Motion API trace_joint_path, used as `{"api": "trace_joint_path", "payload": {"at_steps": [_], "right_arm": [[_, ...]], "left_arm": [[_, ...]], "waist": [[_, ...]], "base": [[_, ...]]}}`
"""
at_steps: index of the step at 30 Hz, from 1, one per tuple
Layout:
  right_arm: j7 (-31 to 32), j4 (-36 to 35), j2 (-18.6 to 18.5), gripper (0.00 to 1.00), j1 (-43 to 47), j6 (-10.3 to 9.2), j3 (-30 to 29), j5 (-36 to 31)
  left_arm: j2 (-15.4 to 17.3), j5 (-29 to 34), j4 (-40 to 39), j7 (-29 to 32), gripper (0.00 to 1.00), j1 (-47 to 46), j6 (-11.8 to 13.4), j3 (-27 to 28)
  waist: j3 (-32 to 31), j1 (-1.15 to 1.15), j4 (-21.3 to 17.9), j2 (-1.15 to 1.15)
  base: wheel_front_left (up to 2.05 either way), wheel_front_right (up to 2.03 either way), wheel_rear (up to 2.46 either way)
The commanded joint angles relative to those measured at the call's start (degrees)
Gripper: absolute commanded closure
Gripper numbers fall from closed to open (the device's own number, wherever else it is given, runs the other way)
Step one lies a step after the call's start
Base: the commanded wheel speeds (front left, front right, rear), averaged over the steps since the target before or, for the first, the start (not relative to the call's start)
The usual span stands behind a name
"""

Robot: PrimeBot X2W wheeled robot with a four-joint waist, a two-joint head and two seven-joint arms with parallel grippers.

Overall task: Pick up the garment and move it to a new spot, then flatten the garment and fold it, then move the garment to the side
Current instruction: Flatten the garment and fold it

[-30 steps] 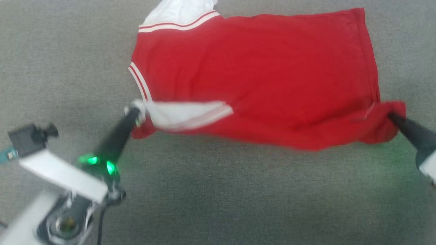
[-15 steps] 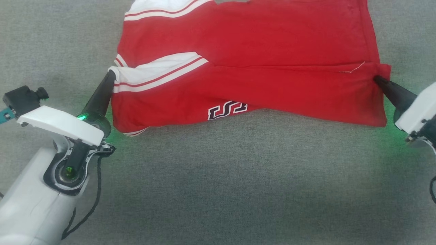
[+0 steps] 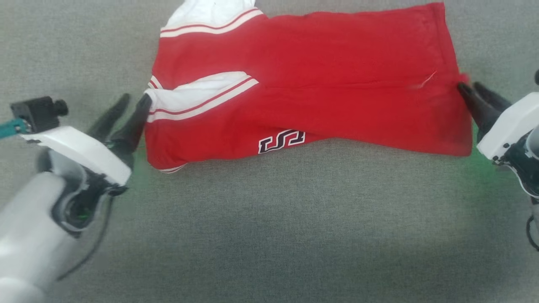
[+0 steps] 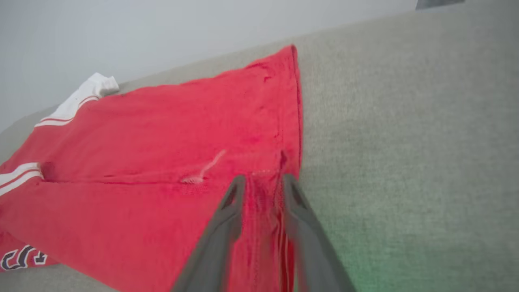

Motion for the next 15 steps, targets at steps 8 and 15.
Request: {"api": "trace_joint_path", "payload": {"at_steps": [8,15], "right_arm": [[-7.8,-1.7,-3.7,0.0,1.0,0.02,2.9,0.7],[-8.8,-4.0,-4.5,0.0,1.3,0.02,4.1,2.0]], "left_arm": [[11.1,7.4,-4.9,11.4,0.0,-5.3,1.0,-6.6],[16.7,-0.1,-15.3,32.8,0.0,-4.5,8.2,-10.2]], "waist": [[-2.8,0.0,-0.2,0.0],[-3.6,0.0,-1.2,0.0]], "base": [[0.0,0.0,0.0],[0.0,0.0,0.0]]}}
